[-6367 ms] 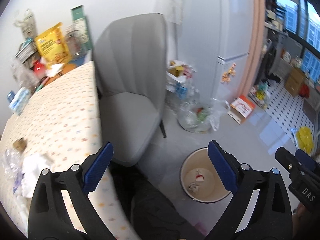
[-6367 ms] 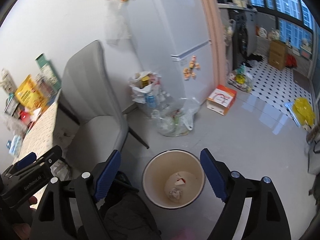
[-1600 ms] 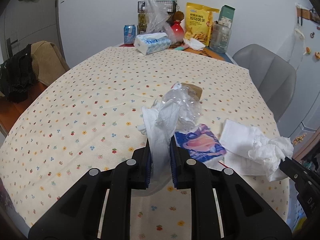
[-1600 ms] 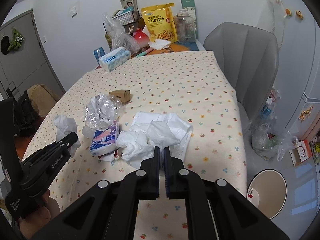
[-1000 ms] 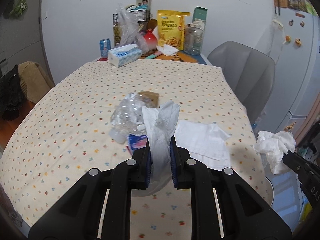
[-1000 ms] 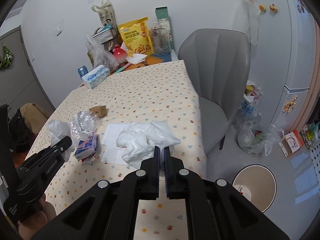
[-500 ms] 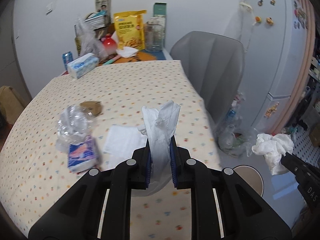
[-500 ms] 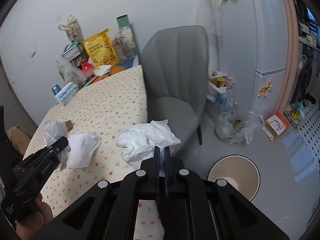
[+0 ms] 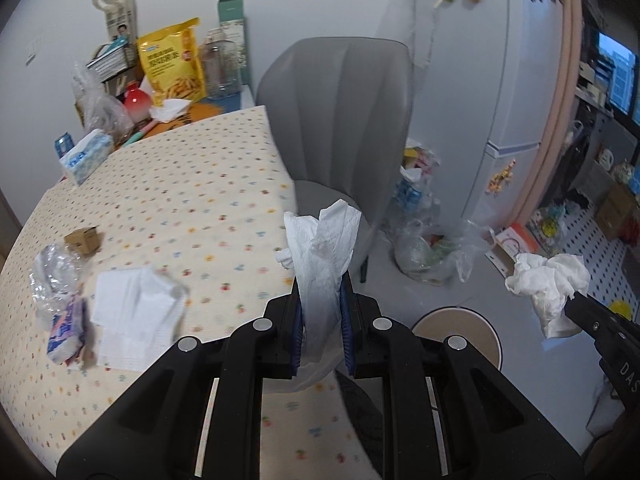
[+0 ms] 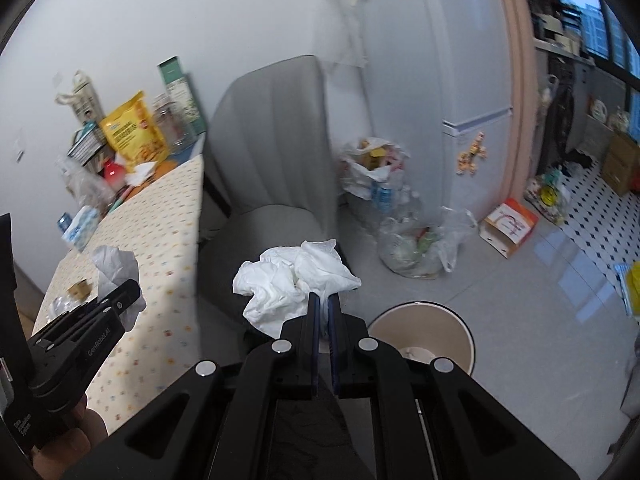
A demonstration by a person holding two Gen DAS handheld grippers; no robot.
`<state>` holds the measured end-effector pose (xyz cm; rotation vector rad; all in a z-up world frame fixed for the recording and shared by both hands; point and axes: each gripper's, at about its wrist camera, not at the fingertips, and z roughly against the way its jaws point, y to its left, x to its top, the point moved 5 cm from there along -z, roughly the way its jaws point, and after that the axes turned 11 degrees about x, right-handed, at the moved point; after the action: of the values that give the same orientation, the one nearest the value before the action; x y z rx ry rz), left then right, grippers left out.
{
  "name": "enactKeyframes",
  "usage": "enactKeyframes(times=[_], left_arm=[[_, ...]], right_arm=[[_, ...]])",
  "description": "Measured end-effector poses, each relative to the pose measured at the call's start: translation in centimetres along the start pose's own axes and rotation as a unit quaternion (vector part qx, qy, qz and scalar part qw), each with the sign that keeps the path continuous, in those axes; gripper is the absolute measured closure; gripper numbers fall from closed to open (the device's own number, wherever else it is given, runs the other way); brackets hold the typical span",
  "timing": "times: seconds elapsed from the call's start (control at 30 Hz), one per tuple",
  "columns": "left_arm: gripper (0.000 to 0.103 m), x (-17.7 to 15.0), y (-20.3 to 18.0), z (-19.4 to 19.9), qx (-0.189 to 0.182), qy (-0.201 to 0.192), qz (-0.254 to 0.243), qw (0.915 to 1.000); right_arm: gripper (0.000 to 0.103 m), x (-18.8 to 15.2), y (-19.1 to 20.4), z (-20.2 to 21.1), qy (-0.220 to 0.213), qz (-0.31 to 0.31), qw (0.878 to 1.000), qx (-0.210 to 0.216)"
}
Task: Collect trash
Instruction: 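Carry both tissues toward the white trash bin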
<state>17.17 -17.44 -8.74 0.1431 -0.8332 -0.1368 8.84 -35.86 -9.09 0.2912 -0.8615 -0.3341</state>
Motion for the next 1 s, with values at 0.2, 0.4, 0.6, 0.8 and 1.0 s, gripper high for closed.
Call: enactKeyframes(times=[0.2,0.4,0.6,0.8,1.0], left_arm=[[0.086,0.0,-4.0,-1.2,-0.012,0.014,-0.032,0.9993],[0.086,0.5,-7.5,-2.0,-0.024,0.021,-0.053,0.9981],[0.086,1.1,-10.3,-2.4,-0.028,0.023,-0.070,0.9968],[0.086,1.0,-11.5,-2.9,-0.025,0.029,-0.082,0.9959],[0.086,0.9,-12.5,-3.0,-0.025,0.031,-0.092,0.9949]], right_arm=[[0.097,0.3,-3.6,-0.5,0.003,-0.029,0.999,-0.016],[0.097,1.0,-7.2,-0.6,0.000,-0.051,0.998,-0.033],[0.097,1.5,-9.8,-0.9,-0.002,-0.068,0.997,-0.040],[0.093,1.9,-11.2,-2.1,0.002,-0.075,0.997,-0.034],[0.051,1.3,-12.5,-1.9,-0.002,-0.081,0.996,-0.044]])
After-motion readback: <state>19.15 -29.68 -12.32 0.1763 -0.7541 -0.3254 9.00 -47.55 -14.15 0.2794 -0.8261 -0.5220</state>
